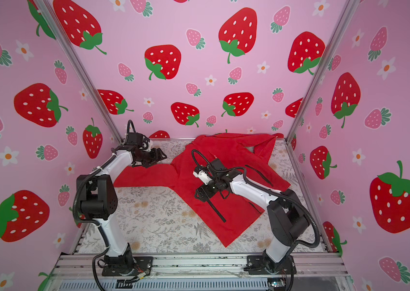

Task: Unzip the jacket
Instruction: Adjust the jacket at the center of the board.

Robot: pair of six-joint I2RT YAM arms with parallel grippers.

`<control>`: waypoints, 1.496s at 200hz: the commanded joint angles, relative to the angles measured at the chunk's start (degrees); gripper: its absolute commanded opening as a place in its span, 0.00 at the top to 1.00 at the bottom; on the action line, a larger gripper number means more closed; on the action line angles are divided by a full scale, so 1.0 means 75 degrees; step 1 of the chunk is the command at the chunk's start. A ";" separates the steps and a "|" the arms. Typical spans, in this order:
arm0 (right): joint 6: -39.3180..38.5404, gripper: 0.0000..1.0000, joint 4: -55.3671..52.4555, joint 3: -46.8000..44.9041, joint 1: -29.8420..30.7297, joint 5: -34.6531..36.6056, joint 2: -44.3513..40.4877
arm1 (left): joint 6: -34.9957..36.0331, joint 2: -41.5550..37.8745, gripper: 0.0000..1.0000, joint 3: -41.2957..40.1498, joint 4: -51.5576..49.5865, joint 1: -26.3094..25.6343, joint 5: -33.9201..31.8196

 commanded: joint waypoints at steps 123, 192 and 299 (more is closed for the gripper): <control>0.0231 0.12 0.0663 0.1177 0.0324 0.1162 0.1488 | 0.1014 0.3102 0.26 0.2778 -0.0911 0.0063 0.2385; 0.0464 0.13 0.0954 0.0064 -0.0617 0.1405 0.0389 | 0.0957 0.3251 0.74 0.2555 -0.0740 -0.0078 0.3582; 0.1740 0.14 0.1339 -0.1964 -0.2560 0.1181 -0.1506 | 0.1300 -0.0175 1.00 0.2692 -0.0104 -0.0007 0.2917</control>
